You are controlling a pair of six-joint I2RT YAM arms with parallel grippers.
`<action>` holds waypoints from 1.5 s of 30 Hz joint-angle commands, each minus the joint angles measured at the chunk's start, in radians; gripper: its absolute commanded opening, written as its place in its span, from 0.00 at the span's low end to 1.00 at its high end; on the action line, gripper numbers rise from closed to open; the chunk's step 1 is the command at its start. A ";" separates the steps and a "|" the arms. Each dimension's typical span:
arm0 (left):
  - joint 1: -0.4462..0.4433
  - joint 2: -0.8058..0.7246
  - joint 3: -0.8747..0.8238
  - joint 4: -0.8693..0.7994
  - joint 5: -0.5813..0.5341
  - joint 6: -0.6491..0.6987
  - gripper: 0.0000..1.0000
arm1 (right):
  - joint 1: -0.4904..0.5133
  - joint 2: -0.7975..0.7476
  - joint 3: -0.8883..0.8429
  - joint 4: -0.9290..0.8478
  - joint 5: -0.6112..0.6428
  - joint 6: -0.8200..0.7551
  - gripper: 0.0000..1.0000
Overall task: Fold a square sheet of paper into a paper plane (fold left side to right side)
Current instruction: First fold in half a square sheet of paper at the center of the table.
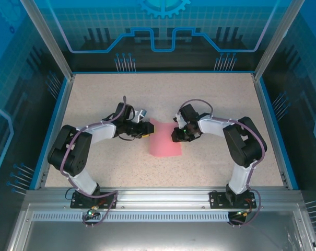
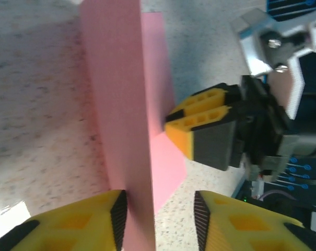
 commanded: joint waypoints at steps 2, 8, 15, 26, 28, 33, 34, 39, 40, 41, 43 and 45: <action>-0.043 0.038 0.046 0.117 0.088 -0.107 0.49 | 0.009 0.004 -0.055 0.026 0.004 0.018 0.22; -0.079 0.115 0.099 0.119 0.076 -0.117 0.52 | -0.015 -0.068 -0.085 0.098 -0.072 0.040 0.24; -0.087 0.155 0.115 0.120 0.039 -0.118 0.37 | -0.060 -0.247 -0.123 0.116 -0.095 0.065 0.38; -0.090 0.171 0.116 0.115 0.015 -0.115 0.20 | -0.048 -0.250 -0.193 0.362 -0.312 0.279 0.45; -0.090 0.171 0.115 0.116 0.014 -0.116 0.19 | -0.036 -0.225 -0.178 0.357 -0.311 0.285 0.45; -0.090 0.165 0.112 0.114 0.012 -0.115 0.19 | -0.010 -0.171 -0.164 0.353 -0.312 0.292 0.39; -0.090 0.163 0.112 0.112 0.010 -0.115 0.19 | -0.008 -0.164 -0.164 0.351 -0.309 0.291 0.35; -0.090 0.130 0.106 0.088 -0.004 -0.105 0.21 | -0.007 -0.145 -0.129 0.302 -0.267 0.254 0.05; -0.090 0.119 0.103 0.074 -0.013 -0.097 0.23 | -0.007 -0.143 -0.124 0.282 -0.251 0.240 0.00; -0.091 0.104 0.101 0.056 -0.027 -0.088 0.26 | -0.007 -0.142 -0.119 0.264 -0.234 0.225 0.00; -0.090 0.073 0.083 0.028 -0.062 -0.074 0.31 | -0.008 -0.140 -0.110 0.223 -0.191 0.199 0.00; -0.089 0.044 0.063 -0.001 -0.107 -0.070 0.38 | -0.011 -0.137 -0.104 0.185 -0.146 0.177 0.00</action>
